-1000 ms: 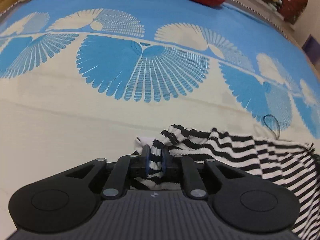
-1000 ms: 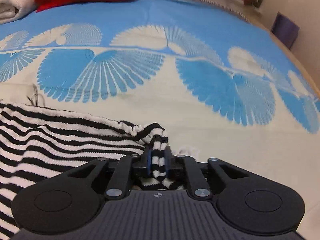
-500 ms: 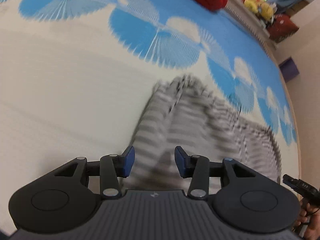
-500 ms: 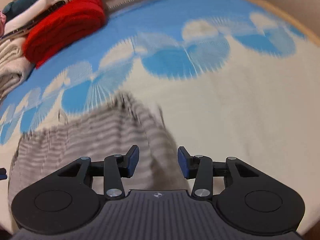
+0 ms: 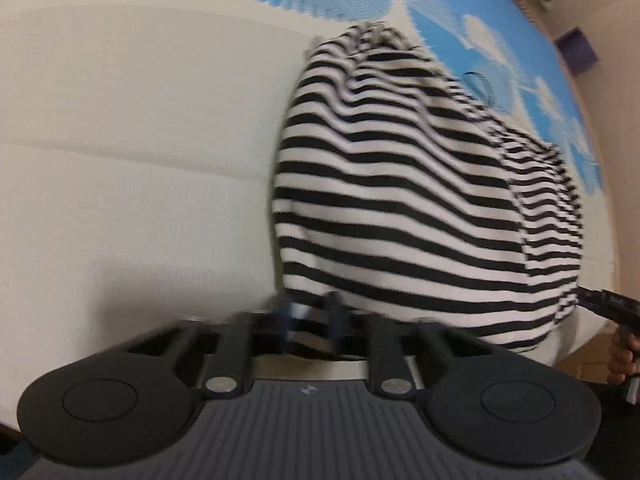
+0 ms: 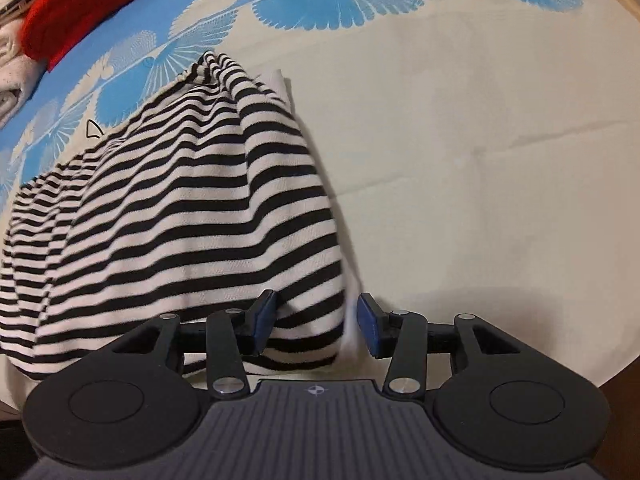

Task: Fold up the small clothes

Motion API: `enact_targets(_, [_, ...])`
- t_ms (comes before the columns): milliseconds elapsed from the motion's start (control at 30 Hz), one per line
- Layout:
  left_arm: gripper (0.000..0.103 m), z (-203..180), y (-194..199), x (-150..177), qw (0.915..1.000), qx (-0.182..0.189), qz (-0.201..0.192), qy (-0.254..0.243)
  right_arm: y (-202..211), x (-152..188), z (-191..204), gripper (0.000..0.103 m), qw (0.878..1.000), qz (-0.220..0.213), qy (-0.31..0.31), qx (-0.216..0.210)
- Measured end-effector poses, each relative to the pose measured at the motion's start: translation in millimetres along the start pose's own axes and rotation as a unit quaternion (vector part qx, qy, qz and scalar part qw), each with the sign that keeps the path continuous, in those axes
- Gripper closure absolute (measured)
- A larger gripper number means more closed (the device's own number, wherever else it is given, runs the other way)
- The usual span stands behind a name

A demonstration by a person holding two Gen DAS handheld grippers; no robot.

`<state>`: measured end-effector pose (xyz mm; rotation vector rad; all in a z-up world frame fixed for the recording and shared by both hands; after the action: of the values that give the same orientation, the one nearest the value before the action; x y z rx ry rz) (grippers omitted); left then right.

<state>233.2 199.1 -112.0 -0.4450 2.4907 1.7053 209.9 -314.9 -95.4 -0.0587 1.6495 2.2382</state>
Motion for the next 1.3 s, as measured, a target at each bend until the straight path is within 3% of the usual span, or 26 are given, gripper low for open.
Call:
enact_targets(33, [0.103, 0, 4, 0, 0.9999, -0.002, -0.013, -0.004, 3, -1, 0, 0.088, 1.0, -0.005, -0.003, -0.005])
enact_targets(67, [0.103, 1, 9, -1, 0.9997, -0.003, -0.024, -0.003, 10, -2, -2, 0.092, 1.0, -0.016, -0.007, -0.011])
enact_targets(233, [0.103, 13, 61, 7, 0.9933, 0.003, -0.114, 0.015, 58, -10, -19, 0.095, 0.989, -0.12, -0.05, -0.071])
enact_targets(300, [0.103, 15, 56, 17, 0.9948, -0.045, -0.091, 0.007, 55, -7, -18, 0.095, 0.994, -0.101, -0.023, -0.046])
enact_targets(367, [0.103, 15, 36, 24, 0.9959, -0.081, -0.042, -0.002, 35, -2, -18, 0.095, 0.999, -0.047, -0.007, -0.011])
enact_targets(467, [0.102, 9, 11, 31, 0.9943, -0.104, 0.016, -0.02, 9, 3, -16, 0.095, 0.999, 0.011, 0.009, 0.029])
enact_targets(533, [0.099, 4, 12, 30, 0.9932, -0.112, 0.012, -0.031, 6, 2, -13, 0.092, 0.999, 0.01, 0.017, 0.043])
enact_targets(600, [0.091, -2, 23, 26, 0.9932, -0.108, -0.026, -0.035, 13, -1, -6, 0.09, 0.998, -0.015, 0.03, 0.06])
enact_targets(667, [0.083, -8, 38, 21, 0.9914, -0.098, -0.081, -0.031, 26, -3, 4, 0.085, 0.993, -0.073, 0.053, 0.078])
enact_targets(767, [0.083, -26, 49, 12, 0.9901, -0.025, -0.134, -0.035, 32, -6, 13, 0.077, 0.99, -0.117, 0.072, 0.037])
enact_targets(833, [0.083, -48, 46, 10, 0.9886, 0.005, -0.137, -0.061, 22, -7, 17, 0.077, 0.992, -0.1, 0.081, 0.017])
enact_targets(967, [0.083, -88, 22, 7, 0.9839, 0.009, -0.124, -0.128, -18, -2, 16, 0.075, 0.987, -0.016, 0.117, 0.107])
enact_targets(1000, [0.083, -94, 16, 4, 0.9836, 0.009, -0.121, -0.134, -22, -2, 11, 0.066, 0.988, -0.008, 0.106, 0.116])
enact_targets(1033, [0.083, -96, 12, 1, 0.9836, 0.011, -0.119, -0.135, -22, -6, 10, 0.064, 0.989, -0.012, 0.094, 0.115])
enact_targets(1100, [0.083, -103, -1, -9, 0.9838, 0.009, -0.121, -0.131, -17, -15, 12, 0.064, 0.99, -0.037, 0.075, 0.116])
enact_targets(1233, [0.083, -106, -8, -32, 0.9836, 0.001, -0.155, -0.091, 14, -28, 37, 0.064, 0.979, -0.161, 0.101, 0.078])
enact_targets(1300, [0.083, -103, -16, -44, 0.9855, -0.008, -0.156, -0.066, 16, -36, 44, 0.064, 0.975, -0.184, 0.115, 0.053])
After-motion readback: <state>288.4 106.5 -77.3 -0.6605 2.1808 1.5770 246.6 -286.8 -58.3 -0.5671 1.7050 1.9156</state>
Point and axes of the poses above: each gripper's, at about its wrist camera, not at the fingertips, and y roughly against the way its jaws point, z to its left, x to its underside, the point moved 1 cm from there along -y, roughly the way its jaws point, and after that the axes turned 2 degrees about -z, right-handed, at the moved point
